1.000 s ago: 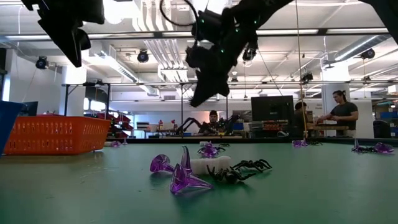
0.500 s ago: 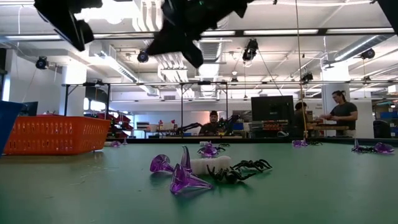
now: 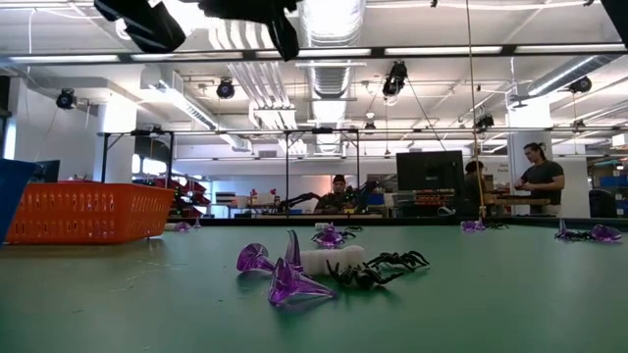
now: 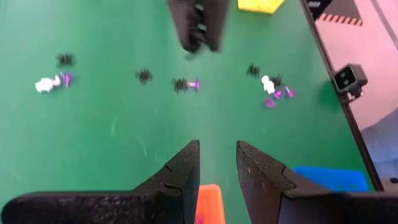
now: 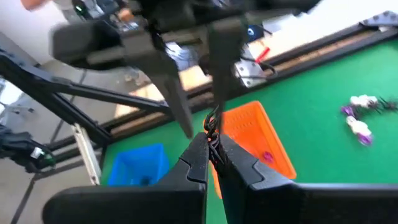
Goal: Sort Halloween decoration
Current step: Put the black spider toy into the blue bin
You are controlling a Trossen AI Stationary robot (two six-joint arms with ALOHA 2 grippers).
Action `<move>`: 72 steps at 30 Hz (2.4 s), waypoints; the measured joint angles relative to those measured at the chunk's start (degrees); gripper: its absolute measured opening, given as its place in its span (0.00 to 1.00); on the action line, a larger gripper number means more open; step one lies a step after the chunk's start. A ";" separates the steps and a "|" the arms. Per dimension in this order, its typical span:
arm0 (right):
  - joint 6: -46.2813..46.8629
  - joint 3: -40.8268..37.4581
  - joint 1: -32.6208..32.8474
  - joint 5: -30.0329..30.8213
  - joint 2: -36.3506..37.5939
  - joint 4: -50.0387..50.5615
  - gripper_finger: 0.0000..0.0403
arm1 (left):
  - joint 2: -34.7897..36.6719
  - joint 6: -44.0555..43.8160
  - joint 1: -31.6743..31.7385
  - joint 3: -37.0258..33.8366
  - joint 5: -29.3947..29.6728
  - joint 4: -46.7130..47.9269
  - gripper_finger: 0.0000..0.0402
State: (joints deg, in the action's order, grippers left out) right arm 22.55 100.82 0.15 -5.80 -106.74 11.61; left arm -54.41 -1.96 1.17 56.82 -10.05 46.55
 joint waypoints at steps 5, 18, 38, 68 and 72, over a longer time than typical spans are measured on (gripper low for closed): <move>0.00 0.06 1.10 -0.07 -0.02 -1.75 0.02 | -0.51 1.55 0.02 0.00 0.00 -3.80 0.22; -0.02 0.06 1.83 -0.13 -0.20 -2.09 0.02 | -0.57 2.97 0.07 0.00 -3.56 -9.50 0.22; 0.85 0.02 2.74 -0.22 -2.16 -1.70 0.02 | -0.06 3.61 0.07 0.50 -4.51 -9.50 0.22; 1.03 -0.03 2.71 -0.60 -2.16 -1.29 0.02 | -1.31 4.66 0.02 0.48 -4.40 -9.54 0.00; 1.01 -0.03 2.96 -0.64 -2.16 -1.48 0.02 | -1.33 4.66 0.07 0.49 -5.59 -9.62 0.00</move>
State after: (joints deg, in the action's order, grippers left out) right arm 23.56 100.79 3.11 -6.44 -108.90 10.14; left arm -55.75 2.71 1.23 57.31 -15.64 36.93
